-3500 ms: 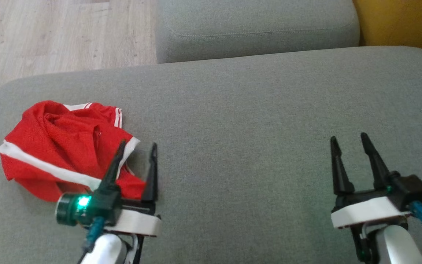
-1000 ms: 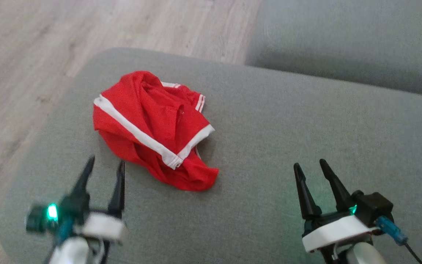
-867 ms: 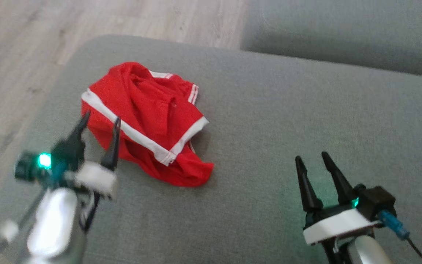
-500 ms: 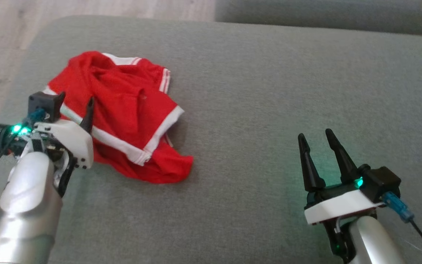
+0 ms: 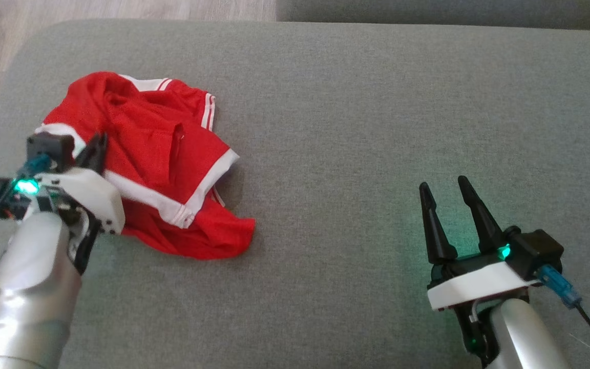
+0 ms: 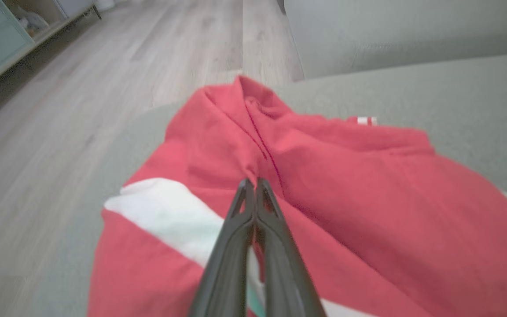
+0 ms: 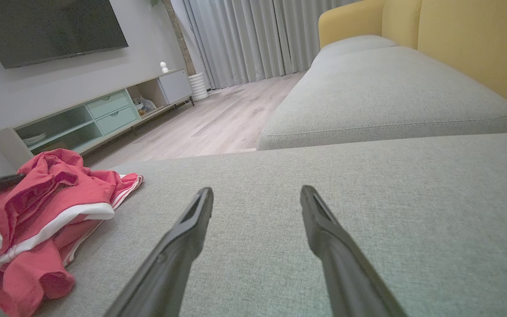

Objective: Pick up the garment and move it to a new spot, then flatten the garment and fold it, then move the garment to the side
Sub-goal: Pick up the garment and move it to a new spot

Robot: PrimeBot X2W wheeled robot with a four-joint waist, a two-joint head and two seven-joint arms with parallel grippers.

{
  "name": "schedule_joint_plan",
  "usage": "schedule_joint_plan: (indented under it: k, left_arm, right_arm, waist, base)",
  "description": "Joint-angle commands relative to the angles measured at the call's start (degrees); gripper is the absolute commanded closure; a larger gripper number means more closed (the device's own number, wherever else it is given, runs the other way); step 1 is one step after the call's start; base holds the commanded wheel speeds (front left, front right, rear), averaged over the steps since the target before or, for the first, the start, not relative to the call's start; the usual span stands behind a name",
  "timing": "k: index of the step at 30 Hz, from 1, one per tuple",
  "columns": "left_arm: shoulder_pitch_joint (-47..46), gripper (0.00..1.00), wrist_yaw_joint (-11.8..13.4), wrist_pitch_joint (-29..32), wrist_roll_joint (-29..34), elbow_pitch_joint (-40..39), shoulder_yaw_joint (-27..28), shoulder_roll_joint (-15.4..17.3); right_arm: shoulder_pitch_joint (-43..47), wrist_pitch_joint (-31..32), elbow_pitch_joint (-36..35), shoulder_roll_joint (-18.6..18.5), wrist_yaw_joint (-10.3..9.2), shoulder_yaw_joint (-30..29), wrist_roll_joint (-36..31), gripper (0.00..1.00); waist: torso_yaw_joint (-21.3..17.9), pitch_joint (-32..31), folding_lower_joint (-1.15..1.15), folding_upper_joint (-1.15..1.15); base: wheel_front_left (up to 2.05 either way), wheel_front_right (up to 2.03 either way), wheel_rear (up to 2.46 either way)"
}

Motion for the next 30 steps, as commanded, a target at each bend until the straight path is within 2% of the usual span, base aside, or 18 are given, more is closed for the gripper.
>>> schedule_joint_plan:
  k: [1,8,13,18,22,30]
  left_arm:
    - [-3.94,1.00,0.11,-2.83,-0.31,-1.93,1.86,3.27]
    - [-6.11,1.00,1.16,-14.18,-0.75,-7.89,3.03,1.95]
    - [-5.77,1.00,2.11,-17.71,-0.45,-18.04,3.57,1.06]
    - [-3.79,1.00,2.60,-18.14,-0.37,-28.54,3.07,-0.03]
    - [-1.94,1.00,2.36,-15.64,-0.91,-34.52,1.25,-0.83]
    - [-0.26,1.00,2.81,-11.65,-0.84,-42.58,-2.31,-2.77]
  right_arm:
    - [-1.86,-0.62,-1.72,-0.28,-0.04,1.19,-0.22,0.00]
    - [-0.98,-0.62,-0.93,-0.28,-0.04,1.20,0.05,0.00]
    - [-0.03,-0.62,-0.76,-0.28,-0.04,1.01,0.56,0.00]
    - [0.81,-0.62,-0.83,-0.28,-0.04,0.42,1.32,0.00]
    - [0.90,-0.62,-1.00,-0.28,-0.04,0.60,1.68,0.00]
    - [0.16,-0.62,-1.93,-0.28,-0.04,0.23,2.26,0.00]
  waist:
    - [0.03,-0.31,0.00,0.00]
    - [0.34,-3.45,0.00,0.00]
    - [0.14,-6.05,0.00,0.00]
    - [-0.46,-7.58,0.00,0.00]
    - [-1.69,-8.22,0.00,0.00]
    - [-6.91,-7.84,0.00,0.00]
  base:
    - [0.00,0.00,0.00]
    - [0.00,0.00,0.00]
    - [0.00,0.00,0.00]
    - [0.00,0.00,0.00]
    - [0.00,0.00,0.00]
    - [0.00,0.00,0.00]
